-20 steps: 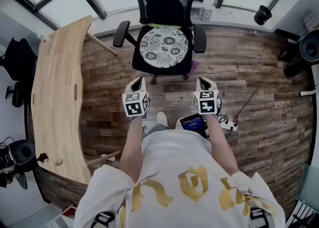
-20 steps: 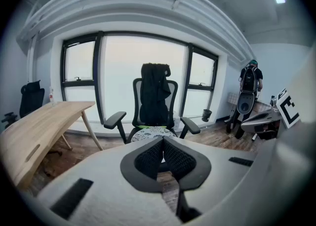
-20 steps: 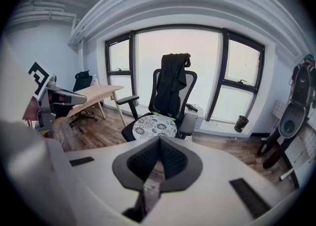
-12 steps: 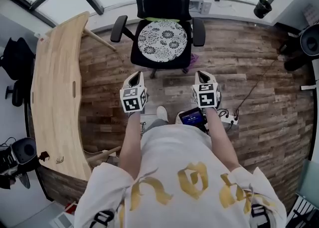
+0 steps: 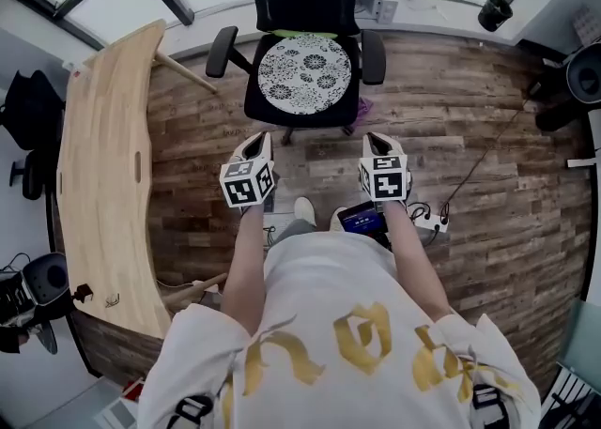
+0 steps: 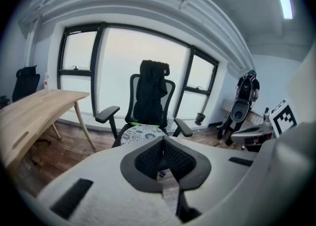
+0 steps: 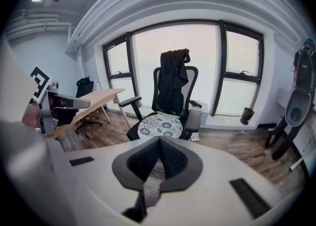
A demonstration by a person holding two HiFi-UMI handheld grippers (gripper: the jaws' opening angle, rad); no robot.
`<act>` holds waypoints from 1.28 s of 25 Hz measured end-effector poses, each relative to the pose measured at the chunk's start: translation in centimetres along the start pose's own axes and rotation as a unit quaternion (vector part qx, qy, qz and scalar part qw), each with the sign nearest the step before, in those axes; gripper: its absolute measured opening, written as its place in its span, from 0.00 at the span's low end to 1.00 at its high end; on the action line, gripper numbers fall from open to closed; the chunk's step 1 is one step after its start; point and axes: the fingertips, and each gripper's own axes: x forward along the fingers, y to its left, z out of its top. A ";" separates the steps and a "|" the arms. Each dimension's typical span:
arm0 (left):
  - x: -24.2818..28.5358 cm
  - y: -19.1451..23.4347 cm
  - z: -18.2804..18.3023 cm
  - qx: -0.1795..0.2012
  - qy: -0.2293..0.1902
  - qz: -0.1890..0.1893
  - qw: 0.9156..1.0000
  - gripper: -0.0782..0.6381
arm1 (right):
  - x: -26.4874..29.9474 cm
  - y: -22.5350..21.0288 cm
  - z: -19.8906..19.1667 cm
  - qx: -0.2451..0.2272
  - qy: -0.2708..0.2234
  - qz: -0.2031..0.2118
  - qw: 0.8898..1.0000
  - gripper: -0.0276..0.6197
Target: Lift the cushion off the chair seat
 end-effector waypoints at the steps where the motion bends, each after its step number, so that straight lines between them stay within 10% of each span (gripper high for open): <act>1: 0.1 -0.5 0.3 -0.008 -0.004 -0.009 1.000 0.12 | 0.0 0.1 0.0 0.001 -0.001 0.001 1.000 0.06; 26: 14.4 10.7 6.4 -0.077 0.010 -0.033 0.996 0.12 | 16.1 -0.8 6.2 -0.002 0.046 -0.039 0.998 0.06; 32: 20.2 14.9 7.7 -0.042 0.045 -0.031 0.998 0.12 | 22.0 -0.5 8.0 0.004 0.076 -0.052 0.996 0.06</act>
